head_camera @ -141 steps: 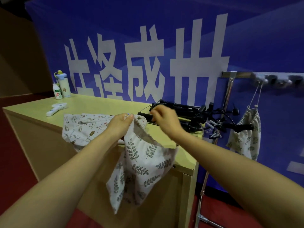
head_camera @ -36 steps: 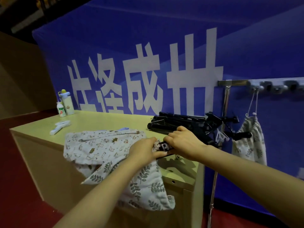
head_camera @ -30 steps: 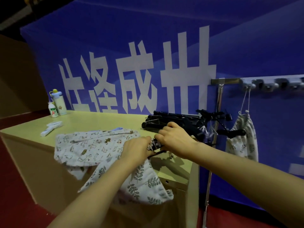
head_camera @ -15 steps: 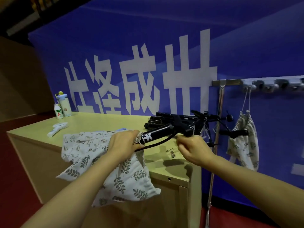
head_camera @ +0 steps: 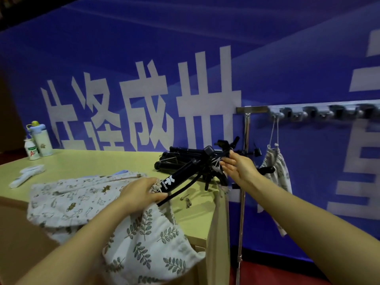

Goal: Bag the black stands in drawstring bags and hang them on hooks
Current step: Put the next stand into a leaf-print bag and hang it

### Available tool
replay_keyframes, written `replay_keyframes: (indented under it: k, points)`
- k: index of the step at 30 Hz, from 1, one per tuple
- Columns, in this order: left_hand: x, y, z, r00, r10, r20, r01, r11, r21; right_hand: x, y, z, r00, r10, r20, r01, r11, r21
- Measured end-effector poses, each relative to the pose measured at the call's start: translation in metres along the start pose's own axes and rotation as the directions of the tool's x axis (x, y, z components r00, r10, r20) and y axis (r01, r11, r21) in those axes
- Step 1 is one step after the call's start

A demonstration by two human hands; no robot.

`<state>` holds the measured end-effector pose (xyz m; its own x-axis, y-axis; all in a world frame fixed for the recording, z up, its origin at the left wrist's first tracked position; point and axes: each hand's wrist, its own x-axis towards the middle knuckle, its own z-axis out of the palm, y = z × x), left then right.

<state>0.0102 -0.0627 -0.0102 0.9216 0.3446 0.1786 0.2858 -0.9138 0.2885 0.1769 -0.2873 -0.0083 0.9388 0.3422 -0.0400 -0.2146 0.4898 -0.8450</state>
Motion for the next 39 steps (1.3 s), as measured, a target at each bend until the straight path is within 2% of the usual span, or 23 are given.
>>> replay_keyframes:
  k: [4,9,12,15,19,22,25,32,36,39]
  points:
    - [0.003,0.008,0.003,0.997,0.011,0.083,-0.006,0.998,-0.065,0.010,-0.002,0.004,0.999,0.034,-0.038,-0.033,0.999,0.035]
    - [0.006,0.005,0.005,0.989,0.018,0.149,0.008,0.985,-0.173,0.027,0.002,-0.010,0.989,-0.081,-0.123,0.073,0.995,-0.062]
    - [0.011,-0.002,0.004,0.986,-0.022,0.165,0.048,0.987,-0.152,0.037,0.000,-0.020,0.988,-0.124,-0.091,0.115,0.989,-0.093]
    - [0.013,0.000,0.004,0.987,-0.006,0.159,0.030,0.989,-0.144,0.040,-0.003,-0.023,0.987,-0.154,-0.039,0.149,0.984,-0.097]
    - [0.016,0.002,0.003,0.985,-0.029,0.167,0.048,0.993,-0.109,0.041,-0.006,-0.025,0.956,-0.291,-0.029,0.286,0.952,-0.105]
    - [0.018,-0.002,0.004,0.983,-0.044,0.177,0.061,0.994,-0.091,0.042,-0.009,-0.027,0.903,-0.417,-0.107,0.373,0.882,-0.287]
    - [0.019,-0.001,0.005,0.981,-0.041,0.188,0.059,0.994,-0.093,0.041,-0.013,-0.029,0.865,-0.494,-0.083,0.429,0.816,-0.386]
    - [0.015,-0.001,0.003,0.976,-0.044,0.215,0.077,0.986,-0.148,0.039,-0.018,-0.037,0.921,-0.389,0.013,0.343,0.795,-0.500]
    - [0.011,-0.013,-0.004,0.952,-0.016,0.306,0.103,0.957,-0.272,0.038,-0.017,-0.036,0.966,-0.248,0.067,0.246,0.812,-0.529]
    - [0.007,-0.013,-0.002,0.938,-0.018,0.347,0.131,0.943,-0.307,0.038,-0.018,-0.035,0.978,-0.148,0.144,0.205,0.784,-0.586]
